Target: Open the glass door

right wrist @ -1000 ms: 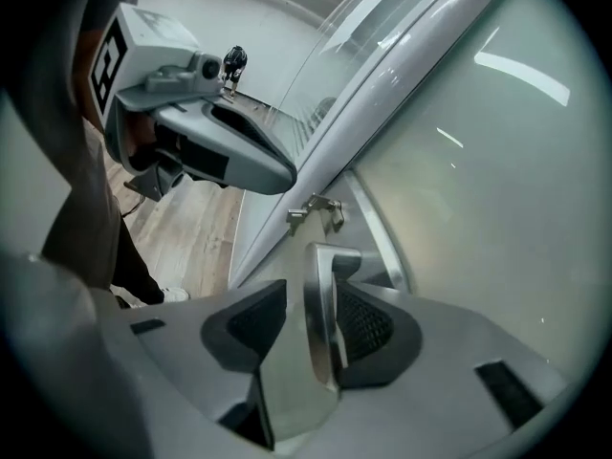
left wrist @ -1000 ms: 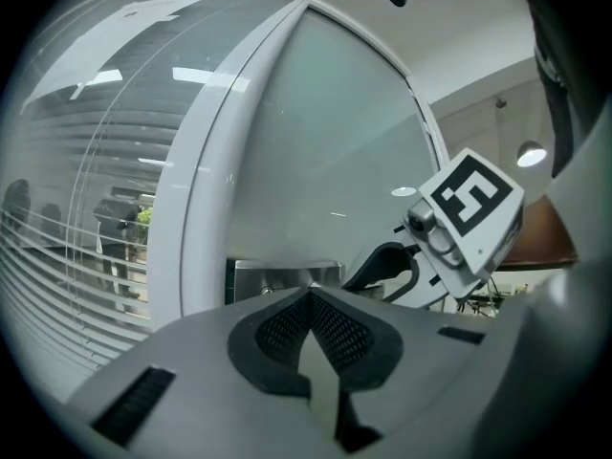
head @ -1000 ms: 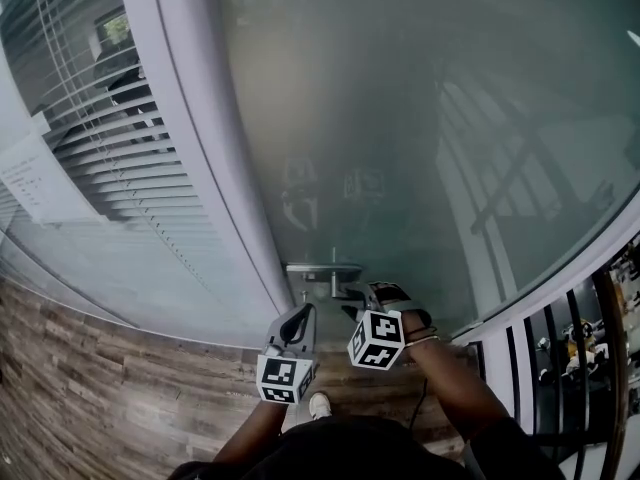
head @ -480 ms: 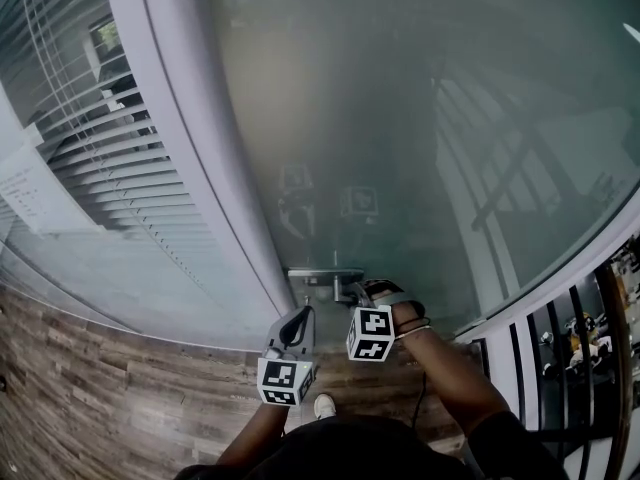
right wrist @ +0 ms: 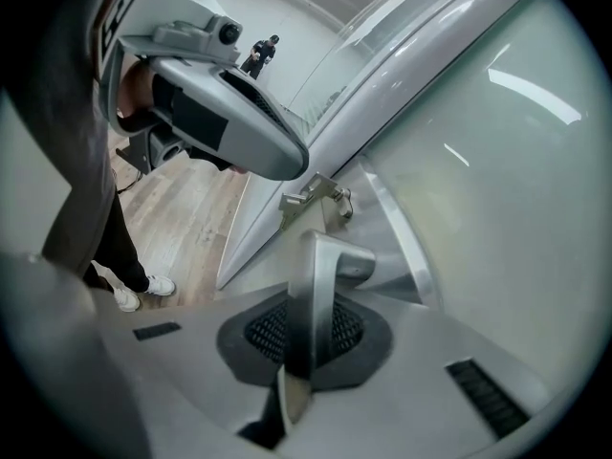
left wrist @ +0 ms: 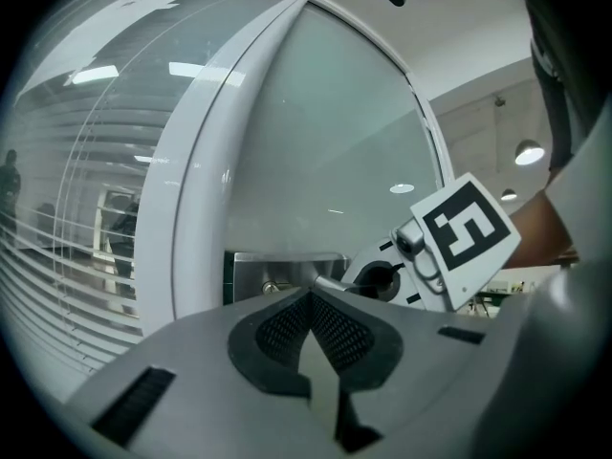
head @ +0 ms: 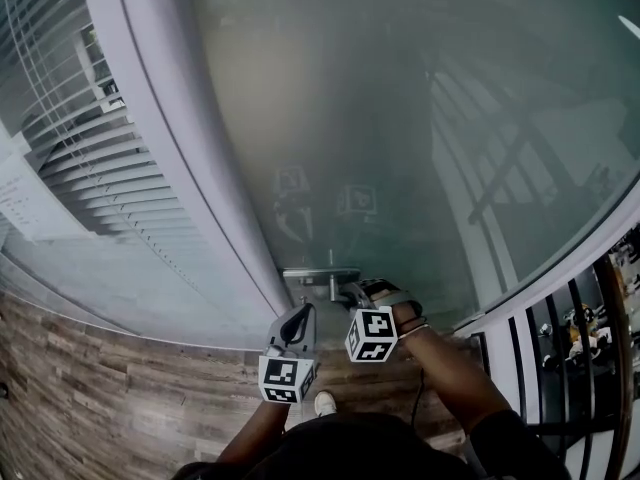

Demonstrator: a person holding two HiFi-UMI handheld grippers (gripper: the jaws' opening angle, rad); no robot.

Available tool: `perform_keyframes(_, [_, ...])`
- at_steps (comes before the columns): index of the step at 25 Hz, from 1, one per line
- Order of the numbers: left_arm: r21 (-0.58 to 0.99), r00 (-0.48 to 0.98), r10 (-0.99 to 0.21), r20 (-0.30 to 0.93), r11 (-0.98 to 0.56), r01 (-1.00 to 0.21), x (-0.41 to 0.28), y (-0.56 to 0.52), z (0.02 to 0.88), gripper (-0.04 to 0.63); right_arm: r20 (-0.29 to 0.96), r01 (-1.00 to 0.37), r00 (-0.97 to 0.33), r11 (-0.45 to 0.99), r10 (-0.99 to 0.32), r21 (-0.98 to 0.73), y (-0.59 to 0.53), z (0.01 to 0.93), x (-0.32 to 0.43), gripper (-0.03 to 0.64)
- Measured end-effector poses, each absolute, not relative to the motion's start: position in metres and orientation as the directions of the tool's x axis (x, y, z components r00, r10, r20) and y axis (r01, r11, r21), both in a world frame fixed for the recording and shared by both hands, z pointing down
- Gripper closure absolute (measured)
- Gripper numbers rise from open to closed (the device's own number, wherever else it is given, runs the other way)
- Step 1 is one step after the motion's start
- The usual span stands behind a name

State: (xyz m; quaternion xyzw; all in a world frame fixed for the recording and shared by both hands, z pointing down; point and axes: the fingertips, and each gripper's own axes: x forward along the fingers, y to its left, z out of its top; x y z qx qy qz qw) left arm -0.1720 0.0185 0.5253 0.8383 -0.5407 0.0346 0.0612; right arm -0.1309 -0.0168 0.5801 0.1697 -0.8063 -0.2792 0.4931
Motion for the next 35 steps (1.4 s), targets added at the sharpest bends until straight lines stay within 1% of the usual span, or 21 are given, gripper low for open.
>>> perform_keyframes(2, [0.056,0.414,-0.904,0.109,-0.410,-0.910,-0.172,0.016,0.524,0.594,0.691,-0.023,-0.480,0.795,-0.540,0.606,-0.017,0.580,-0.133,0.598])
perform_keyframes(5, [0.065,0.421,-0.898,0.130,-0.416,-0.907,-0.170,0.017,0.525,0.594,0.658,-0.072,-0.534,0.804,-0.531,0.590,-0.017,0.579,-0.136,0.598])
perform_keyframes(10, [0.081,0.425,-0.890,0.164,-0.418,-0.905,-0.174,0.023,0.530,0.594,0.554,-0.203,-0.677,0.846,-0.484,0.492,-0.020,0.577,-0.147,0.597])
perform_keyframes(12, [0.083,0.426,-0.889,0.171,-0.417,-0.905,-0.176,0.024,0.531,0.594,0.520,-0.229,-0.710,0.854,-0.475,0.467,-0.020,0.576,-0.150,0.597])
perform_keyframes(20, [0.051,0.422,-0.893,0.159,-0.420,-0.906,-0.174,0.017,0.532,0.594,0.515,-0.256,-0.704,0.851,-0.490,0.459,-0.033,0.575,-0.154,0.592])
perform_keyframes(22, [0.023,0.419,-0.898,0.136,-0.420,-0.907,-0.174,0.013,0.531,0.594,0.516,-0.255,-0.707,0.855,-0.483,0.451,-0.039,0.577,-0.154,0.592])
perform_keyframes(26, [-0.028,0.428,-0.892,0.147,-0.436,-0.899,-0.169,0.011,0.537,0.594,0.516,-0.258,-0.709,0.858,-0.480,0.444,-0.051,0.578,-0.153,0.591])
perform_keyframes(35, [0.000,0.419,-0.891,0.178,-0.426,-0.905,-0.159,-0.014,0.544,0.594,0.540,-0.281,-0.689,0.865,-0.484,0.416,-0.094,0.577,-0.154,0.591])
